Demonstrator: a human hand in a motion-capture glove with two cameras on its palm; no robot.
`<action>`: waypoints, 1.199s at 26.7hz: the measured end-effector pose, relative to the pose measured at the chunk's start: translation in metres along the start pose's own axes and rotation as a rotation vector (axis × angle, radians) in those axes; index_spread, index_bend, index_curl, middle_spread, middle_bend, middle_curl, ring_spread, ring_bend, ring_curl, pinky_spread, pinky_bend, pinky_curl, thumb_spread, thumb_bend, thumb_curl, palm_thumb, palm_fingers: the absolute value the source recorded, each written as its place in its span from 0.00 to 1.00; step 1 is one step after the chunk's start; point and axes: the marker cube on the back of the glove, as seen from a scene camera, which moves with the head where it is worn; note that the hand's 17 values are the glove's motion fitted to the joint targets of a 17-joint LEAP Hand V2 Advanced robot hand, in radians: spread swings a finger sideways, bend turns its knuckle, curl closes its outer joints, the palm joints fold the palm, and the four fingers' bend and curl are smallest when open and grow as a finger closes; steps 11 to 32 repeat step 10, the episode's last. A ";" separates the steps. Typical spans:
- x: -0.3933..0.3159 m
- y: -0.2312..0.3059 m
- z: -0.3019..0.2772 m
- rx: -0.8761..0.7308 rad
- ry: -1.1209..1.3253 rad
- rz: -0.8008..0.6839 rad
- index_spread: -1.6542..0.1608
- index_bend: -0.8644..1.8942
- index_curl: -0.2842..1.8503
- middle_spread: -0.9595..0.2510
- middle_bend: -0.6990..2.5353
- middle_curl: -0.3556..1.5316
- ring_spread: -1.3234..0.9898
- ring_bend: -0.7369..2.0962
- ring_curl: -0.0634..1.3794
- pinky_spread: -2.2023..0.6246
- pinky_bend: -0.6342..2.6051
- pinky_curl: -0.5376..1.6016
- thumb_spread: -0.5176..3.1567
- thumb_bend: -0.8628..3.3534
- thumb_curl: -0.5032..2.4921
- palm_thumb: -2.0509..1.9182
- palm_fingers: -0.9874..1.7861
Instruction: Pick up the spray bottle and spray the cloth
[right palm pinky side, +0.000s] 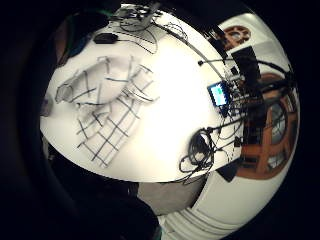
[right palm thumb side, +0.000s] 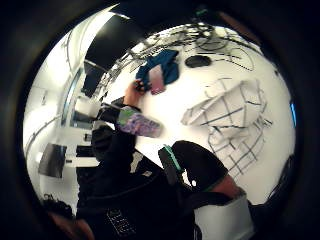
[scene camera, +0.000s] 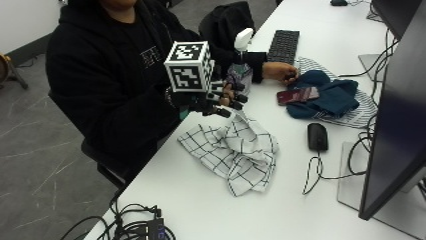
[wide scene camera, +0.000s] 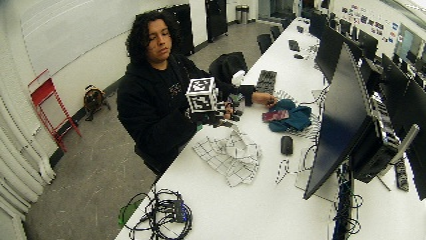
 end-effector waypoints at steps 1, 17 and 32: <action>0.010 0.003 0.001 -0.001 0.004 0.035 0.67 0.37 0.25 0.71 0.30 0.39 0.52 0.42 0.28 0.84 0.34 0.42 0.41 0.20 0.32 0.63 0.47; 0.053 0.014 0.020 -0.056 -0.021 0.219 0.67 0.37 0.25 0.72 0.29 0.38 0.53 0.41 0.27 0.85 0.31 0.41 0.42 0.20 0.30 0.63 0.48; 0.053 0.014 0.020 -0.056 -0.021 0.219 0.67 0.37 0.25 0.72 0.29 0.38 0.53 0.41 0.27 0.85 0.31 0.41 0.42 0.20 0.30 0.63 0.48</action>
